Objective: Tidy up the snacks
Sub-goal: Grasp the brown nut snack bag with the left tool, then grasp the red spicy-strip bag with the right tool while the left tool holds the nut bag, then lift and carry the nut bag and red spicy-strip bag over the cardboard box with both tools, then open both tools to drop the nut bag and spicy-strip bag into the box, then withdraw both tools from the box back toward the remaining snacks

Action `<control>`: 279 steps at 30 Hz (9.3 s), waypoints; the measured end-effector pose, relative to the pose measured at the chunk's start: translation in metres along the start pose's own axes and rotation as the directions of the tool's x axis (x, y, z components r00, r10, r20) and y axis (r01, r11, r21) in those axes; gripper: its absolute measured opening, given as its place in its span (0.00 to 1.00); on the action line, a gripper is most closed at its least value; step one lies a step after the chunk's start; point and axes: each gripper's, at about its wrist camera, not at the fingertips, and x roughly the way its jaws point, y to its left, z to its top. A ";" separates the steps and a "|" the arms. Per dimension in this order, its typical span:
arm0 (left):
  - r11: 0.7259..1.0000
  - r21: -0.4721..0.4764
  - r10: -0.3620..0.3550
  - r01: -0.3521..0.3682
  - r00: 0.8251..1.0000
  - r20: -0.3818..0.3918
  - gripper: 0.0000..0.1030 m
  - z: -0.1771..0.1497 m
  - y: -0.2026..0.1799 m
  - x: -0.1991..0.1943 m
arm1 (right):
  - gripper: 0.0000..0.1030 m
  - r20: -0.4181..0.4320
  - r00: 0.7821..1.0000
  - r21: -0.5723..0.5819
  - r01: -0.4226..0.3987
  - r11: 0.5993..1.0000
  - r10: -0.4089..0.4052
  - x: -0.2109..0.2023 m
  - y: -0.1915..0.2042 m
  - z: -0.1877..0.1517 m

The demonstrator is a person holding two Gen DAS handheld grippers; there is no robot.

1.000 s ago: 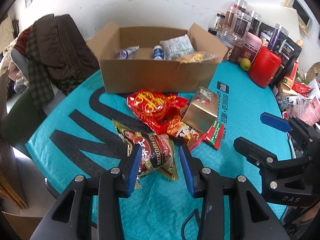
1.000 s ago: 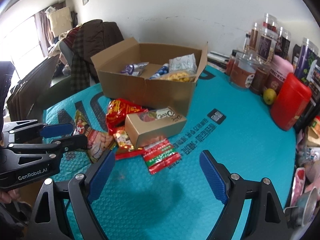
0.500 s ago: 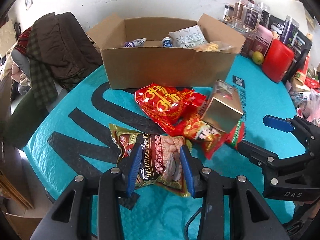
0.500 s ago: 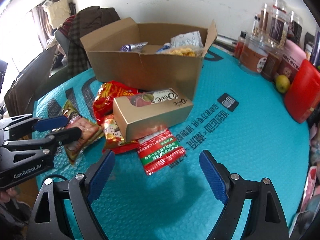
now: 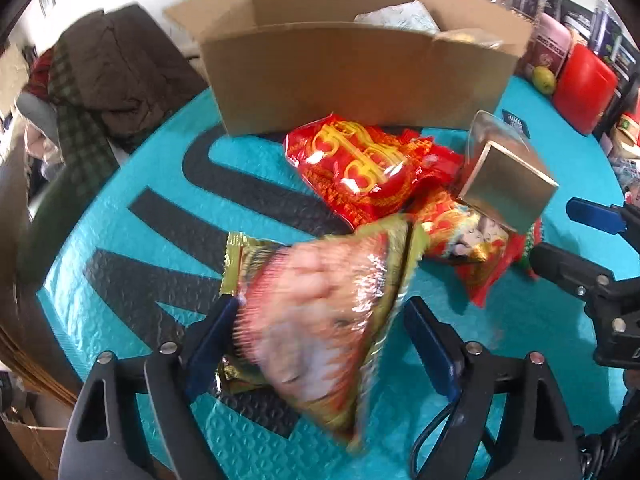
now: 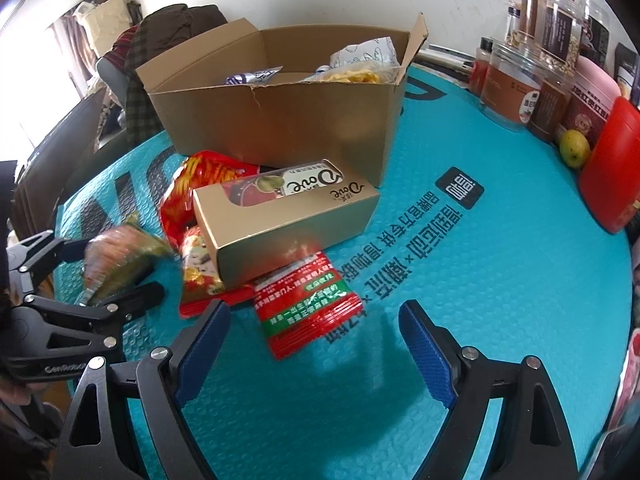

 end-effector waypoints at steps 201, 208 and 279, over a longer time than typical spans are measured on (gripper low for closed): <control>0.996 -0.039 0.090 -0.085 0.986 0.140 0.48 0.235 0.020 0.026 | 0.46 0.040 0.999 -0.150 -0.026 0.988 0.032 0.057 -0.020 0.225; 0.992 -0.008 0.124 -0.124 0.982 0.139 0.61 0.230 0.012 0.019 | 0.49 0.003 1.000 -0.171 0.019 0.985 -0.018 0.066 -0.017 0.221; 1.000 -0.017 0.005 0.004 0.892 0.453 0.74 0.025 -0.034 -0.210 | 0.78 0.421 0.904 -0.102 0.133 0.986 -0.079 -0.180 0.049 0.026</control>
